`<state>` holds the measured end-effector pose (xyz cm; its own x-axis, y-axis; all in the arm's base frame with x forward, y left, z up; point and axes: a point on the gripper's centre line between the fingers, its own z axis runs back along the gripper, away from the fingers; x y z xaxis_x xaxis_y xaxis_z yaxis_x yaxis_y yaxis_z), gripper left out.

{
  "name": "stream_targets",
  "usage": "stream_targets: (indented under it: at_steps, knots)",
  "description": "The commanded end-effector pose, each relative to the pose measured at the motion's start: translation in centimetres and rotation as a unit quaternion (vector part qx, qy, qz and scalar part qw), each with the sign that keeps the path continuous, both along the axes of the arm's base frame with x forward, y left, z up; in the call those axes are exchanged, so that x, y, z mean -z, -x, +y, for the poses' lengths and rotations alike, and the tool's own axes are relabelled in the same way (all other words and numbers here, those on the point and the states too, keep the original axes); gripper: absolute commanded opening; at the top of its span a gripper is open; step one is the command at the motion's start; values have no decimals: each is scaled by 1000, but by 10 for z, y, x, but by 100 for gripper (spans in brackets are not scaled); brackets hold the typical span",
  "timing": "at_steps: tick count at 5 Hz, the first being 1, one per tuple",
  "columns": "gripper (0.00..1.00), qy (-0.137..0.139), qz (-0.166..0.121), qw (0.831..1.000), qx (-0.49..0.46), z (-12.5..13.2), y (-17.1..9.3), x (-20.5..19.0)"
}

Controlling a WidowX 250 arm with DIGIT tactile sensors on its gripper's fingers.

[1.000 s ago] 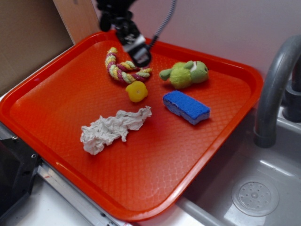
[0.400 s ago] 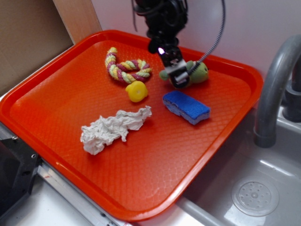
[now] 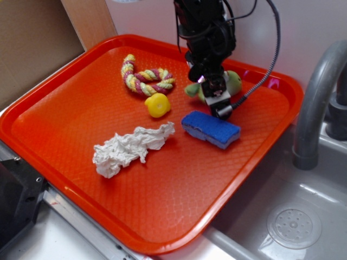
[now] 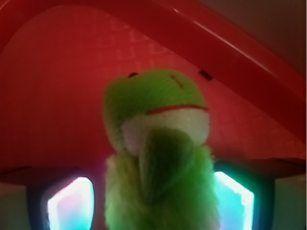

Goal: Grab the green animal.

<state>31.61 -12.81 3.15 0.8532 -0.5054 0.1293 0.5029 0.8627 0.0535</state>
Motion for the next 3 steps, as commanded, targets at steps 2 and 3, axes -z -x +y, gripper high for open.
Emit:
stream_targets:
  at_steps: [2,3]
  knots:
    - [0,-42,-31,996,-77,-21,26,-27]
    - [0,-73,-34,987,-139,-5,36,-62]
